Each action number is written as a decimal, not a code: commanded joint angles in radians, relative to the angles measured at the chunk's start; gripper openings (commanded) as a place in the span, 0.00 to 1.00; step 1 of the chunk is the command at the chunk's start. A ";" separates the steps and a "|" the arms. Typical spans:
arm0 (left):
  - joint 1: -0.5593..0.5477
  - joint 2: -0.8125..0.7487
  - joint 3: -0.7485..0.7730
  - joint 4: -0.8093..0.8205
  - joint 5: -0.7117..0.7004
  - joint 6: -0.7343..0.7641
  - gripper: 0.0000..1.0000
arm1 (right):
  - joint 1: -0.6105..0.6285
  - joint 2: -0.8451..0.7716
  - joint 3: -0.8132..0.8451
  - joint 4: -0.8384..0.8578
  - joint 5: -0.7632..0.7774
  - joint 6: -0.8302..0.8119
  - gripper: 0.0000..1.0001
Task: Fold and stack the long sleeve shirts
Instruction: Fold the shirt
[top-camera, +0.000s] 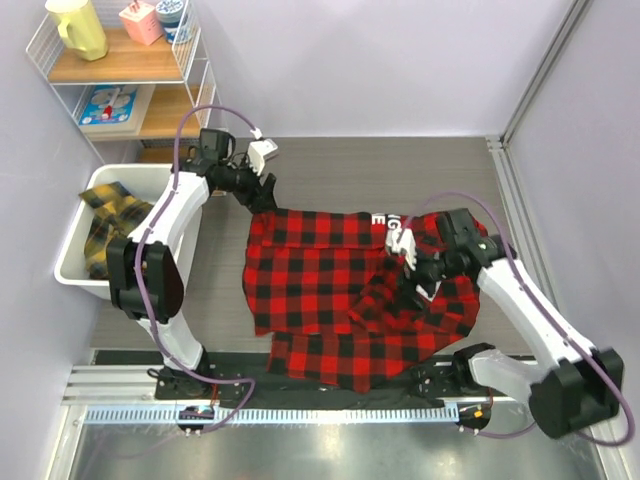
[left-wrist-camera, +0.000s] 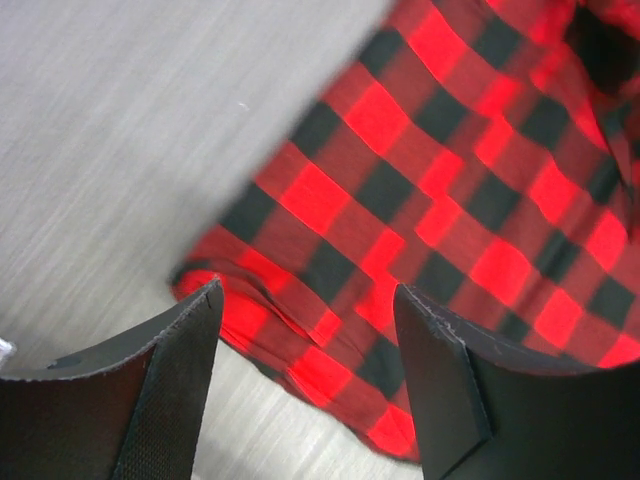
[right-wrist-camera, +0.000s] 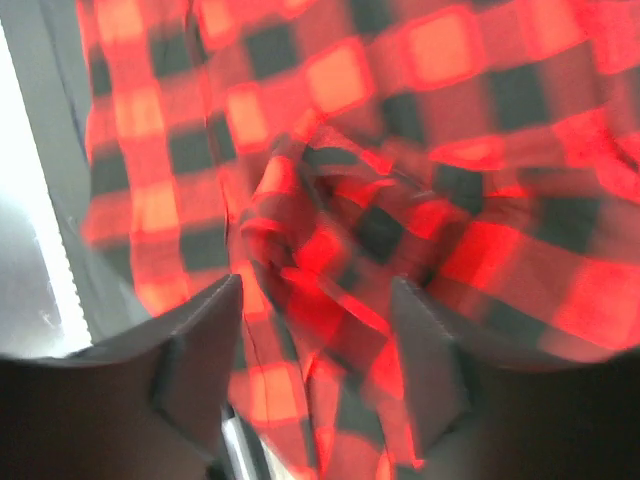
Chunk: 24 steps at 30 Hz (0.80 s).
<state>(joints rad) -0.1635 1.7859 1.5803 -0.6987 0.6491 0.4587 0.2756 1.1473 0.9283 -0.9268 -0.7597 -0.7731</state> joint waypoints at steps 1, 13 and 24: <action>-0.005 -0.114 -0.104 -0.064 0.078 0.161 0.72 | 0.011 -0.245 -0.108 0.072 0.086 -0.111 0.89; -0.361 -0.214 -0.333 -0.001 0.113 0.380 0.64 | -0.185 0.326 0.242 0.087 0.061 0.369 0.72; -0.659 0.237 0.069 -0.091 0.202 0.572 0.65 | -0.296 0.723 0.411 0.003 -0.029 0.504 0.48</action>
<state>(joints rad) -0.7456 1.9228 1.5555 -0.7319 0.8108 0.8932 -0.0109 1.8488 1.2800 -0.8837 -0.7403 -0.3412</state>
